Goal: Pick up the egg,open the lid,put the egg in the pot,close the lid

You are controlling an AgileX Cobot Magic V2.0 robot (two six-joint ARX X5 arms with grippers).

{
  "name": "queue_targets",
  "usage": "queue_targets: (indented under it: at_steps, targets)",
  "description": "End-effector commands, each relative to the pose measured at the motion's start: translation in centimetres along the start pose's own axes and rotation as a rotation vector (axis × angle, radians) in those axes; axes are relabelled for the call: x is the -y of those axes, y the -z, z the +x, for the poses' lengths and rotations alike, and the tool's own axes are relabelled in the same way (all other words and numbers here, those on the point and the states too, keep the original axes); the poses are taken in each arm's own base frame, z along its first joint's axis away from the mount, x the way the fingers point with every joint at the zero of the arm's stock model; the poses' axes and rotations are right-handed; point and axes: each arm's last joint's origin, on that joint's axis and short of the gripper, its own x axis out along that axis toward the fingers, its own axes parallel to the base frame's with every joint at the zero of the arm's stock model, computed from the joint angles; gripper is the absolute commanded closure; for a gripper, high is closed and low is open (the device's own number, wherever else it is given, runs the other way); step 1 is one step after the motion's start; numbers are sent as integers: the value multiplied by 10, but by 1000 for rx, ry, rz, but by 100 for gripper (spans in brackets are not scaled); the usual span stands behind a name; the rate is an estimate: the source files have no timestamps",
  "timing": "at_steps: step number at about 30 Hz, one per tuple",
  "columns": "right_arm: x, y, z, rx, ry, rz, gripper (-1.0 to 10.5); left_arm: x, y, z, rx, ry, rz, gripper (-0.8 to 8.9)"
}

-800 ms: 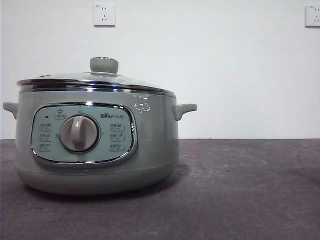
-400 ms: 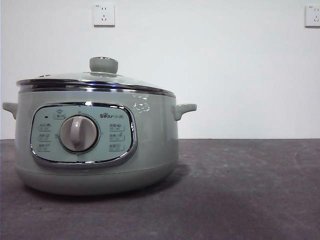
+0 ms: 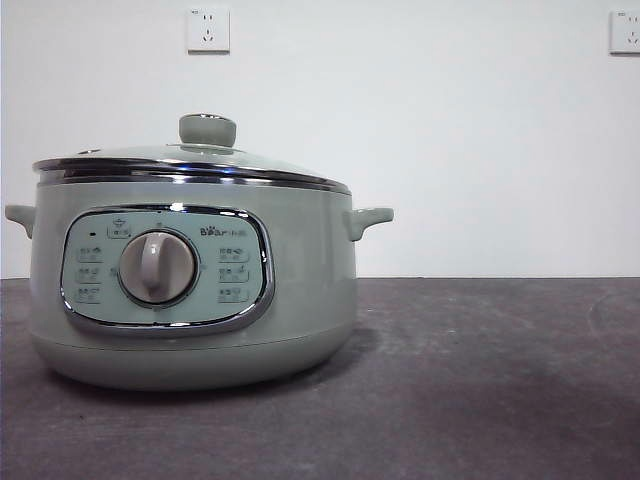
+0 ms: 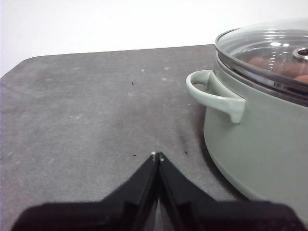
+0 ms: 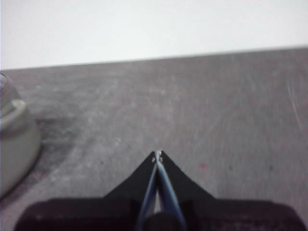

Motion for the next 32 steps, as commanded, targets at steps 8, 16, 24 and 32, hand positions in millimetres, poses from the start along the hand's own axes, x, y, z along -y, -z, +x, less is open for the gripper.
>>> queue_targets:
  at_steps: [8, 16, 24, 32]
  targets:
    - [3, 27, 6, -37, 4, 43, 946, 0, 5, 1, -12, -6, -11, 817]
    - [3, 25, 4, -11, 2, 39, 946, 0, 5, 1, -12, -6, -11, 817]
    - [3, 26, 4, -16, 9, 39, 945, 0, 5, 1, -12, -7, -11, 817]
    - [3, 26, 4, -16, 9, 39, 945, 0, 5, 1, -12, -7, -11, 817]
